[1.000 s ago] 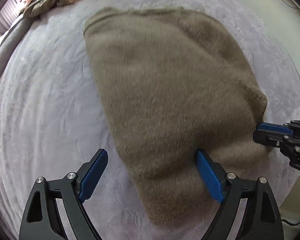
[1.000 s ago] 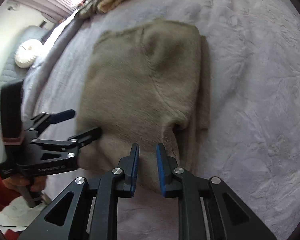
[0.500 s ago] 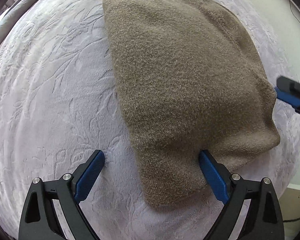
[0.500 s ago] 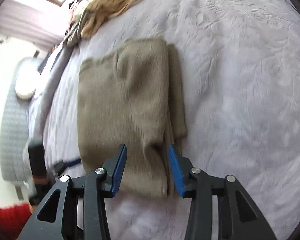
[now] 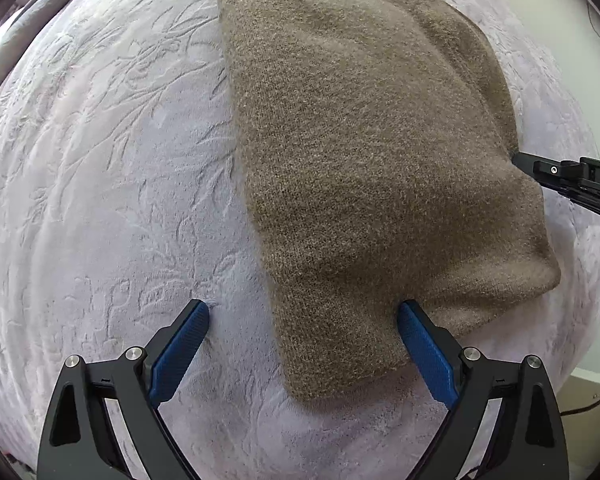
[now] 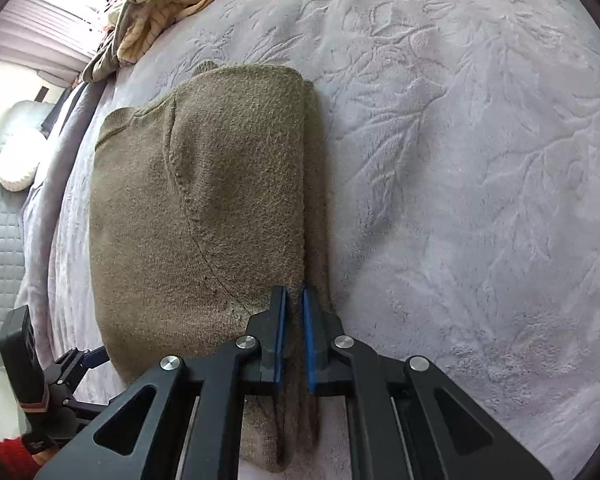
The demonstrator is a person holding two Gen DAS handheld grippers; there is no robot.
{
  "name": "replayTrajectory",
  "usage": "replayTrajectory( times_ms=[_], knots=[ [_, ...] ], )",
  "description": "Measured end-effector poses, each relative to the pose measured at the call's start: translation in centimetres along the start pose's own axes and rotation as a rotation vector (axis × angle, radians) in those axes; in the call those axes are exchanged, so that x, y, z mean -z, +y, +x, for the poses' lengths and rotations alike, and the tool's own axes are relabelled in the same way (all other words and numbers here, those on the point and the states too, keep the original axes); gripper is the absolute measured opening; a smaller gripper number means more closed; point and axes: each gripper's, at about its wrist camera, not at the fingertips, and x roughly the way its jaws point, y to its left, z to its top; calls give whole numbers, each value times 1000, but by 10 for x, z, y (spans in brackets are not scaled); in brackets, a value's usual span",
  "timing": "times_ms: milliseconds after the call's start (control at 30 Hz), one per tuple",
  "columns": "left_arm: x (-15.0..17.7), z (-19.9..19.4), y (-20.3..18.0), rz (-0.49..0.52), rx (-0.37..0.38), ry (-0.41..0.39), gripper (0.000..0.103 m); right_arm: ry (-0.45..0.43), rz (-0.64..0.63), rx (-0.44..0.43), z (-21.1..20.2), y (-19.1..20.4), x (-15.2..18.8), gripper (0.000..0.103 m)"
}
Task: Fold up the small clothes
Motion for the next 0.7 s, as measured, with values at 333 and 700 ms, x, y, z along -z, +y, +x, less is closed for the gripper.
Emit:
replayTrajectory(
  times_ms=[333, 700],
  knots=[
    [0, -26, 10, -12, -24, 4, 96, 15, 154, -12, -24, -32, 29, 15],
    [-12, -55, 33, -82, -34, -44, 96, 0, 171, -77, -29, -24, 22, 43]
  ],
)
